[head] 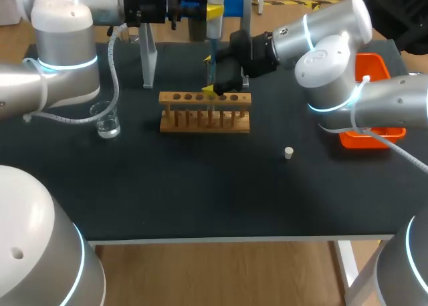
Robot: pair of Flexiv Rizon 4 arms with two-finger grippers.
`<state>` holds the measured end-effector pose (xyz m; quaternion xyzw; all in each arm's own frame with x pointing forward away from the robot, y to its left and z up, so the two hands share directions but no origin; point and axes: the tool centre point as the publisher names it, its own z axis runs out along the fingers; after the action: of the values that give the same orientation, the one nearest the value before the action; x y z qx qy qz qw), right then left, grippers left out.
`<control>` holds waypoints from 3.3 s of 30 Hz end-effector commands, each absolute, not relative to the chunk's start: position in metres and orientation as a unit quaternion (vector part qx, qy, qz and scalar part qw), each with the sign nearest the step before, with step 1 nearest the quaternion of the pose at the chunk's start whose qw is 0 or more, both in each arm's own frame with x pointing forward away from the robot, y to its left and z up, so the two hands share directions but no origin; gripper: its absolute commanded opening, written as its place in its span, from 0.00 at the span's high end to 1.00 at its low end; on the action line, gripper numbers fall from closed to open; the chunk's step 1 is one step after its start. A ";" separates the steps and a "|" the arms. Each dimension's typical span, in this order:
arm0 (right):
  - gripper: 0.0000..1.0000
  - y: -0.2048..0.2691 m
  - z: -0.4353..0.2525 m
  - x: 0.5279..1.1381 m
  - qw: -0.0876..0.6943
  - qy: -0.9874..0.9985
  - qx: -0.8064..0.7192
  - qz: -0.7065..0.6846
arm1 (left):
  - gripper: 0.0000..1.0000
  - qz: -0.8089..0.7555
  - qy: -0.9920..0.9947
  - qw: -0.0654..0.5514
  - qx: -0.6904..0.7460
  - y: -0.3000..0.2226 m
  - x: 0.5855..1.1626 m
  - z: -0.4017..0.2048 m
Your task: Invert the test tube, pick up the pipette, mount the tip to pipette, aspirate from beaker and dispense into the tube, eject the tip, return the pipette, and cap with the stopper.
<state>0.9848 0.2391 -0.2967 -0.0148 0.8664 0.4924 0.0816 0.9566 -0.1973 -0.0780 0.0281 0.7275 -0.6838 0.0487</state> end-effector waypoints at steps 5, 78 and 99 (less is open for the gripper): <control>0.00 0.212 -0.286 0.984 0.087 0.863 -0.008 0.498 | 1.00 -0.685 0.726 0.049 0.029 -0.198 0.958 -0.079; 1.00 0.176 0.014 0.960 0.054 0.743 0.003 0.667 | 1.00 -0.685 0.726 0.049 0.029 -0.198 0.958 -0.079; 1.00 0.219 0.011 0.938 0.009 0.733 -0.037 0.679 | 1.00 -0.685 0.726 0.049 0.029 -0.198 0.958 -0.079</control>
<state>0.9366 0.2166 0.0112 -0.0357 0.7328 0.6795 0.0106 0.9568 -0.1974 -0.0780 0.0281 0.7274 -0.6839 0.0487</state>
